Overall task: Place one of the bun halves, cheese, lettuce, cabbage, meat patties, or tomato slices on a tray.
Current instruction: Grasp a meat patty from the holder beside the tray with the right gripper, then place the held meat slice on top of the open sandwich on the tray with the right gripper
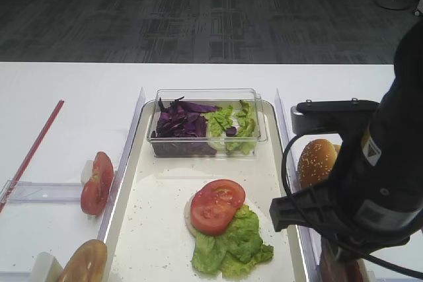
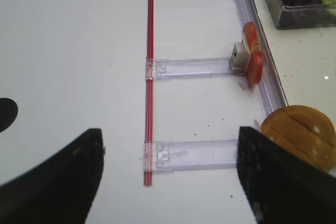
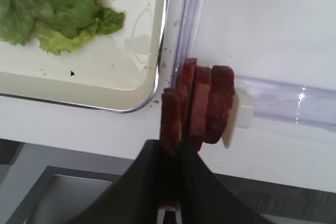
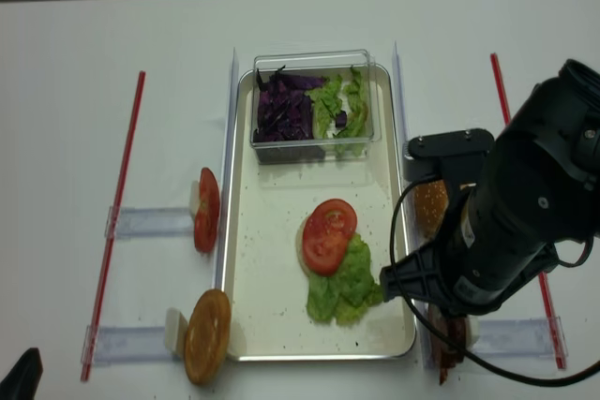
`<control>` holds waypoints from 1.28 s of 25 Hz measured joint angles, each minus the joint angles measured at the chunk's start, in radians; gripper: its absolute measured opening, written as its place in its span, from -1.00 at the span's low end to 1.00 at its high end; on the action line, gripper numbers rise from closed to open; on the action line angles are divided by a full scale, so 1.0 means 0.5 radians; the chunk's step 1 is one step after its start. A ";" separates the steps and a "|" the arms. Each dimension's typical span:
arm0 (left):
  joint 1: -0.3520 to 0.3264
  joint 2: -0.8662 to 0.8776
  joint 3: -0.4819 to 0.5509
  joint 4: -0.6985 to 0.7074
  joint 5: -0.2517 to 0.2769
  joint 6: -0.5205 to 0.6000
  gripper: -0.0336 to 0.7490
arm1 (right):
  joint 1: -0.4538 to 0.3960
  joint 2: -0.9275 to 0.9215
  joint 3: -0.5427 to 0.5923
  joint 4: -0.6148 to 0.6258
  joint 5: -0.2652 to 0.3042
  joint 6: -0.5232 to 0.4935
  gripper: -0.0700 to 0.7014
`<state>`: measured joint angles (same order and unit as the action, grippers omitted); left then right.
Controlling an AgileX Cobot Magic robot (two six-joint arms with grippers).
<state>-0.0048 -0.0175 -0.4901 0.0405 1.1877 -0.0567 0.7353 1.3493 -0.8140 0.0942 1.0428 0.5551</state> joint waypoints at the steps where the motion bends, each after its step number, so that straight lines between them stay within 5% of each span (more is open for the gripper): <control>1: 0.000 0.000 0.000 0.000 0.000 0.000 0.34 | 0.000 -0.004 -0.004 -0.002 0.006 0.000 -0.52; 10: 0.000 0.000 0.000 0.000 0.000 0.000 0.34 | -0.011 0.001 -0.149 -0.088 0.053 0.012 -0.52; 21: 0.000 0.000 0.000 0.000 0.000 0.000 0.34 | -0.336 0.168 -0.302 -0.088 0.076 -0.238 -0.52; 32: 0.000 0.000 0.000 0.000 0.000 0.000 0.34 | -0.404 0.346 -0.492 -0.081 0.084 -0.360 -0.52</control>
<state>-0.0048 -0.0175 -0.4901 0.0405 1.1877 -0.0567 0.5333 1.5225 -1.0597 0.0539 1.0847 0.3753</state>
